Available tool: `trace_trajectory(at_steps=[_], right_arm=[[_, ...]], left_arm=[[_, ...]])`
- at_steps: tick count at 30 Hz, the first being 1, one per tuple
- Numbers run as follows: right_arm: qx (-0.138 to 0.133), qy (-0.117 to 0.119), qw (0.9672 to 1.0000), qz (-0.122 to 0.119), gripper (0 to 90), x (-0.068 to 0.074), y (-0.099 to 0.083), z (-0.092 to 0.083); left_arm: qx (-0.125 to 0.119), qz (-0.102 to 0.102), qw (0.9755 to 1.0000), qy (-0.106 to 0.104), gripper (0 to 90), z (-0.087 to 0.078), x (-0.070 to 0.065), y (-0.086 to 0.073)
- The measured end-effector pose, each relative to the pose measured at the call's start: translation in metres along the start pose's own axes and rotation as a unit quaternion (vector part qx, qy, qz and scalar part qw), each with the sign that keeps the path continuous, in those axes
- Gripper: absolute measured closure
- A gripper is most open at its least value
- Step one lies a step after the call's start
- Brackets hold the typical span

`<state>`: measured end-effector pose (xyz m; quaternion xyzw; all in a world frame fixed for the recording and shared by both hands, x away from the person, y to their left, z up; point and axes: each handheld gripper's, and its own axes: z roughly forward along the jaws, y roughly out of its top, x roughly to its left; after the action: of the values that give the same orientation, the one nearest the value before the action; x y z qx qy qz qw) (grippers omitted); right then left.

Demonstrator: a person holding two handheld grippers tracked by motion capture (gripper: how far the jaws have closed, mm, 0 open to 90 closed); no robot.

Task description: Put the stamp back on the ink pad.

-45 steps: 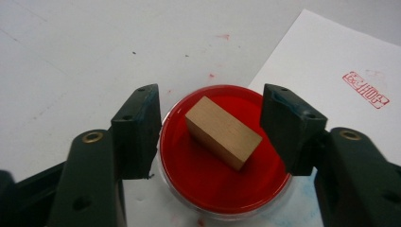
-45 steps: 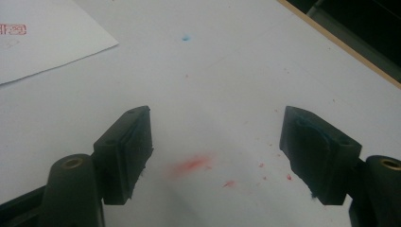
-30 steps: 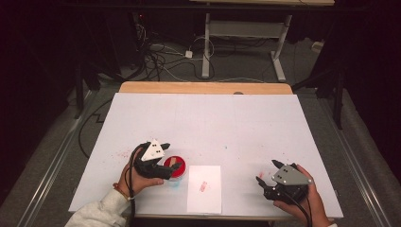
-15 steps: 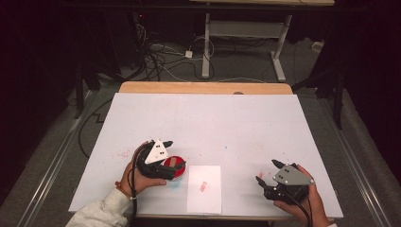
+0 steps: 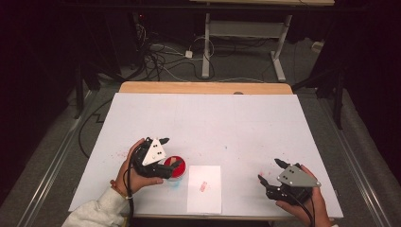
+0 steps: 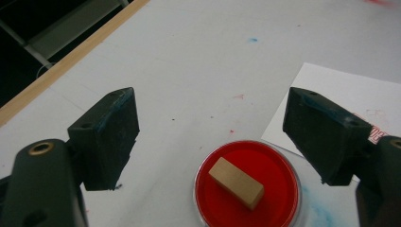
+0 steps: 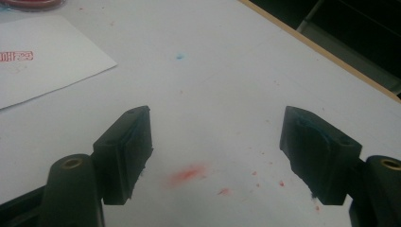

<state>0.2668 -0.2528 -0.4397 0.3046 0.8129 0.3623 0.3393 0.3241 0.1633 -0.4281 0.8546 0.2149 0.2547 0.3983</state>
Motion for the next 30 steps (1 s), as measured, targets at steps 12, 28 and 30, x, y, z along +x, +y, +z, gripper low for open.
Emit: trace_trajectory(at_steps=[12,28,30], right_arm=[[-0.008,-0.012,0.9999,-0.002,26.1,0.000,0.001,-0.004],[-0.013,-0.020,0.9997,-0.004,26.0,0.002,0.002,-0.006],[-0.013,-0.021,0.9997,-0.004,25.8,0.002,0.002,-0.006]], left_arm=[[0.009,0.019,0.9996,0.018,18.5,-0.016,0.002,-0.007],[0.023,0.032,0.9983,0.043,17.7,-0.032,0.001,-0.030],[0.024,0.032,0.9982,0.045,17.7,-0.033,0.001,-0.032]])
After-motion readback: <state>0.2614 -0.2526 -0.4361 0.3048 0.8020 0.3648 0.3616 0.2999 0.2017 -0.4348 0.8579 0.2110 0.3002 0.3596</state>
